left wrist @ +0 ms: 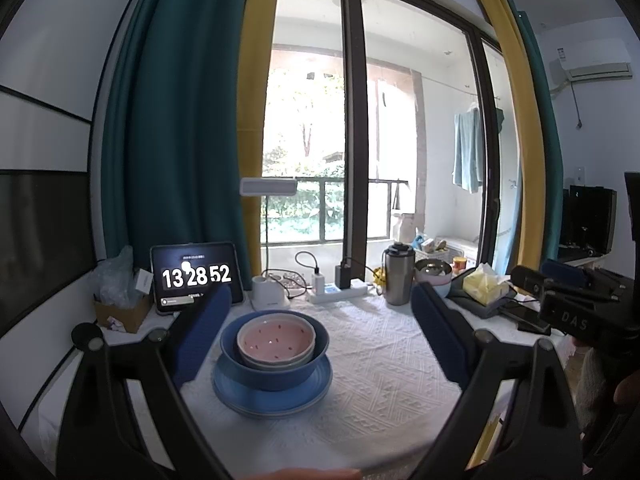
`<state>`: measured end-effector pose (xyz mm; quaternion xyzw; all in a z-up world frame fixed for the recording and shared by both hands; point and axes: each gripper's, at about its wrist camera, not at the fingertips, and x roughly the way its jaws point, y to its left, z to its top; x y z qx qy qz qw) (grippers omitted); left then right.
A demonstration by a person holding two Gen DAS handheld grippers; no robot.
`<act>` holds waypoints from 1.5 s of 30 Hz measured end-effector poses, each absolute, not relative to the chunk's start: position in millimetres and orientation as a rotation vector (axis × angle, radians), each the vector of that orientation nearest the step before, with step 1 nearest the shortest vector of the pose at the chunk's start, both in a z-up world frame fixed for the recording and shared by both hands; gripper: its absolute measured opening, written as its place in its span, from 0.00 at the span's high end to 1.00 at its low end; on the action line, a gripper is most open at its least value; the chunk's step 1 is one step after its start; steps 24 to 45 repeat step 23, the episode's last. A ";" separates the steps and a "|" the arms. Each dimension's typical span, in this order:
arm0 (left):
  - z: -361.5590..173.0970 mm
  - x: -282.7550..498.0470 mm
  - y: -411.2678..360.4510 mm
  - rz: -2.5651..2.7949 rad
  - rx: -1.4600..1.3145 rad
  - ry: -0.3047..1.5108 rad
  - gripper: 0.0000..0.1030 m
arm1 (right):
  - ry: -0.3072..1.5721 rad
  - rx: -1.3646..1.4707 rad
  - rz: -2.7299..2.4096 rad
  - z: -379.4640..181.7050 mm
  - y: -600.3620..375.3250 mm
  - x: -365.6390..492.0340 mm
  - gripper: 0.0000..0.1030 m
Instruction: Organize plates and bowls
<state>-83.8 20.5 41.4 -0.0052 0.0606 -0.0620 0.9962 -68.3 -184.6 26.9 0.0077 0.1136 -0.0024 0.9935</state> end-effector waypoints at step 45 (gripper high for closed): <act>42.7 -87.5 26.5 -0.113 -0.013 0.106 0.10 | 0.226 0.020 -0.008 26.6 -183.9 -70.7 0.47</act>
